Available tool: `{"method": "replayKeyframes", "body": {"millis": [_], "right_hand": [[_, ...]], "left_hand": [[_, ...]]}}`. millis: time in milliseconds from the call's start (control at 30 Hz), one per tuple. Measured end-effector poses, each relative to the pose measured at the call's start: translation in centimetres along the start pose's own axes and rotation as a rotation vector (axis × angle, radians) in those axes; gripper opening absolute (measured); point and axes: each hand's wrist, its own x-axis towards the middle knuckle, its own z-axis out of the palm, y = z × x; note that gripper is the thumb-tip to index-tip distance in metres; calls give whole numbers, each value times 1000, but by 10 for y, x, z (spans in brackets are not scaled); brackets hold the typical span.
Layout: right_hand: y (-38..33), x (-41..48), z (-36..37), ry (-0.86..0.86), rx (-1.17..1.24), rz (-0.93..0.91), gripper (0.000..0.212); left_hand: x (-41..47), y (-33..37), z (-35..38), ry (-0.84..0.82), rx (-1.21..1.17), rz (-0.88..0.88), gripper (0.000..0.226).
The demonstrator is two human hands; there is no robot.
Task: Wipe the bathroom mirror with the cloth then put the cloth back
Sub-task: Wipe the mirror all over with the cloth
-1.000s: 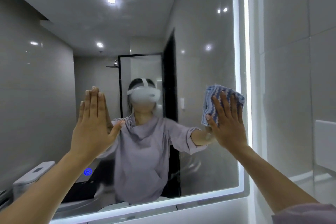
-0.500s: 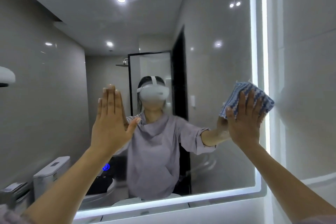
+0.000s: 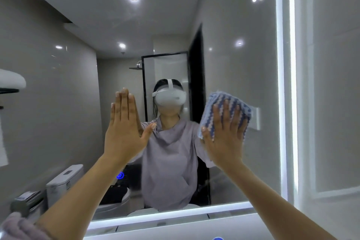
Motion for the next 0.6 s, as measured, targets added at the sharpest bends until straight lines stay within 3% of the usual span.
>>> {"method": "replayKeyframes", "body": {"millis": [167,600], "right_hand": [[-38,-13,3,-49,10,-140,71],[-46,-18,11,14,76,-163,70]], "left_hand": [[-1,0,-3,-9,-4,-7,95],[-1,0,-1,-10,-19,-2,96]]}}
